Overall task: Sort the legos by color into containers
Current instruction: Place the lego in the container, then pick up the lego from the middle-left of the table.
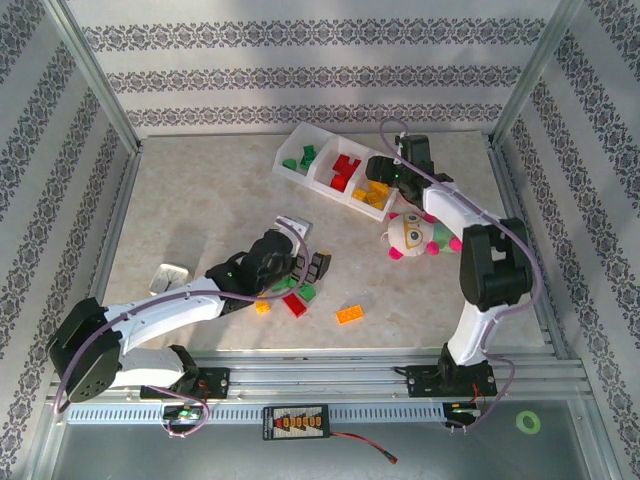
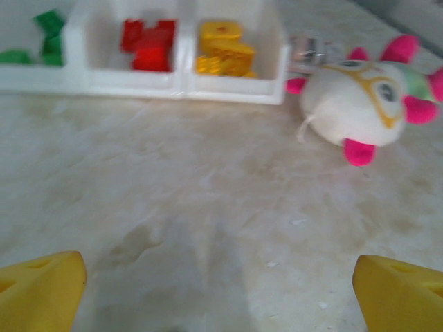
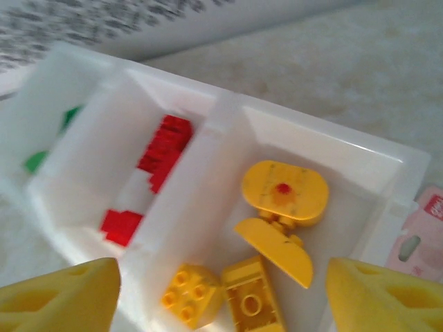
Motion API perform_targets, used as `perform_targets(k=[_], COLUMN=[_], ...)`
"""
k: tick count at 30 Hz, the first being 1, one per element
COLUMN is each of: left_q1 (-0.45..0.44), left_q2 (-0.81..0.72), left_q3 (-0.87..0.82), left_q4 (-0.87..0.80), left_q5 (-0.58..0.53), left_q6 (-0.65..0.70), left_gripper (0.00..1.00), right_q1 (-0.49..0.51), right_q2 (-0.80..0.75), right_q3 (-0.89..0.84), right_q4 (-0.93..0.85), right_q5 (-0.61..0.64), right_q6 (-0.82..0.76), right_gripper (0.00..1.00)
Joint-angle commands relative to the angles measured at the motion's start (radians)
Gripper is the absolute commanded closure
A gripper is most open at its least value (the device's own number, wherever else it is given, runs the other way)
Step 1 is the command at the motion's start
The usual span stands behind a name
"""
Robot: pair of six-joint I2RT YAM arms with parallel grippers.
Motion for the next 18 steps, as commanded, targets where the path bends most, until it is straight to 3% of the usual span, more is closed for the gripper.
perform_targets(k=[1, 7, 10, 14, 18], left_q1=[-0.010, -0.010, -0.009, -0.009, -0.009], left_q2=[-0.035, -0.094, -0.112, -0.116, -0.096], left_q3=[0.061, 0.061, 0.052, 0.028, -0.003], left_q4=[-0.343, -0.660, -0.766, -0.843, -0.820], left_q5=[-0.159, -0.176, -0.148, -0.125, -0.090], left_q6=[-0.243, -0.531, -0.612, -0.707, -0.725], left_gripper=[0.01, 0.04, 0.03, 0.05, 0.11], right_q1=[0.023, 0.043, 0.069, 0.114, 0.166], right_q2=[-0.102, -0.271, -0.351, -0.413, -0.438], right_q3=[-0.091, -0.256, -0.340, -0.395, -0.408], right_q4=[0.091, 0.098, 0.091, 0.058, 0.029], right_q5=[-0.128, -0.331, -0.366, -0.360, -0.380], right_q6=[-0.060, -0.116, -0.140, -0.171, -0.213], right_gripper=[0.17, 0.07, 0.04, 0.03, 0.03])
